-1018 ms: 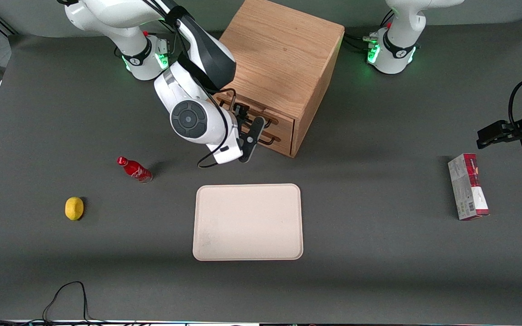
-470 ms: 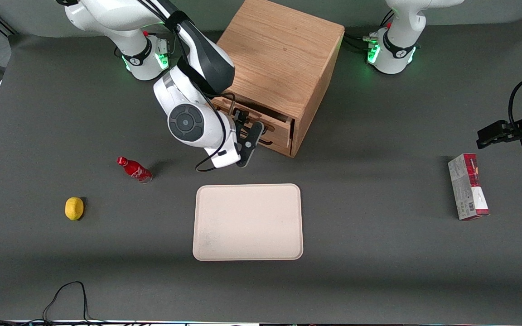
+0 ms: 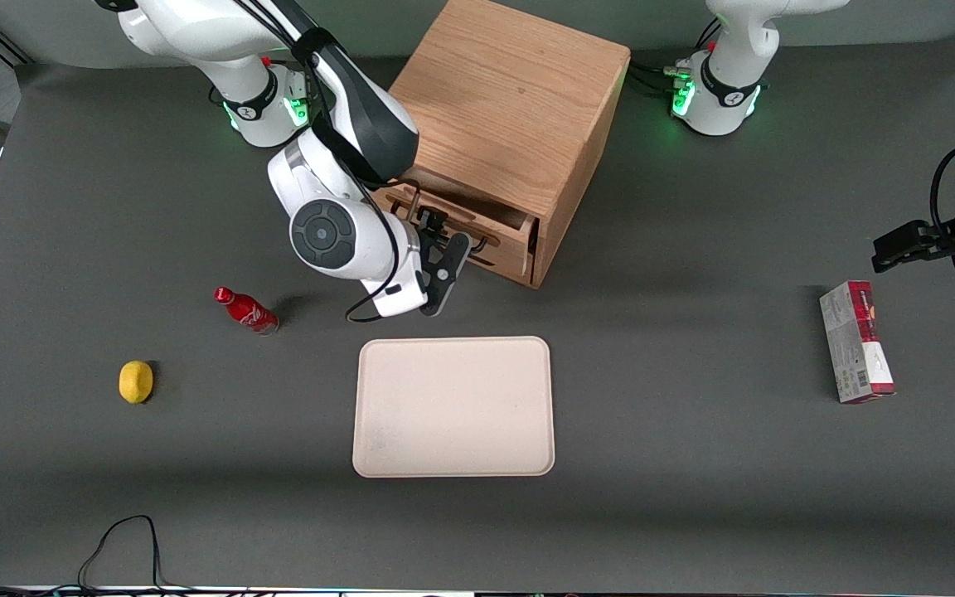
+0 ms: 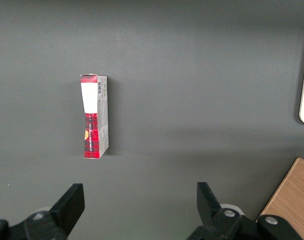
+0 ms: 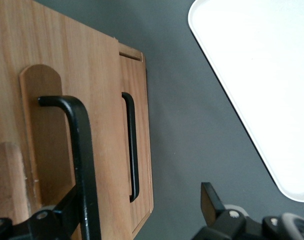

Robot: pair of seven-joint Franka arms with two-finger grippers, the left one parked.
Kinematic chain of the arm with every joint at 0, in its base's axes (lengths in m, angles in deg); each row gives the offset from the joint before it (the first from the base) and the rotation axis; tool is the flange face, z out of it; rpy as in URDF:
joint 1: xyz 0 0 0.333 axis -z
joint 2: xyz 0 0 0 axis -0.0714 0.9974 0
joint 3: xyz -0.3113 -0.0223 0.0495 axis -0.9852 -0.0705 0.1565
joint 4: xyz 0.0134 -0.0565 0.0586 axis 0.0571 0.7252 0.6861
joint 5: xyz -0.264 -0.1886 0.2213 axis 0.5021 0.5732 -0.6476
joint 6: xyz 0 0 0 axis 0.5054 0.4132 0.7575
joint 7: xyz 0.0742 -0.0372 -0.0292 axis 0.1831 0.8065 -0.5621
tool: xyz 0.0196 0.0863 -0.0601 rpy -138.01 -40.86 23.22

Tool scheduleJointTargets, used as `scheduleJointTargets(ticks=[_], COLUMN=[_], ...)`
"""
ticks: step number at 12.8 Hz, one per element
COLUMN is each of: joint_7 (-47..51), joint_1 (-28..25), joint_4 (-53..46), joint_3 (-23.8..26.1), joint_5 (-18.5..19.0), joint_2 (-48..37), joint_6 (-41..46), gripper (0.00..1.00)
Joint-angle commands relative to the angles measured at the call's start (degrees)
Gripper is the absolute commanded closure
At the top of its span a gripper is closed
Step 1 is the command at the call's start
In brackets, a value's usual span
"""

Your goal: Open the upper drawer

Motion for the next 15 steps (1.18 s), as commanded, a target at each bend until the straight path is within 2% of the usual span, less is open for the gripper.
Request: scheduleJointTargets(ticks=[1, 5, 15], joint_7=[-1.57, -1.66, -3.15], joint_1=[0.57, 0.93, 3.38], joint_4=[0.29, 0.11, -0.76], joint_3=[-0.08, -0.08, -0.08], joint_5=[-0.26, 1.05, 1.23], joint_2=[0.05, 0.58, 1.98], joint_6=[-1.15, -2.03, -3.08], gripper=[0.00, 0.00, 0.00])
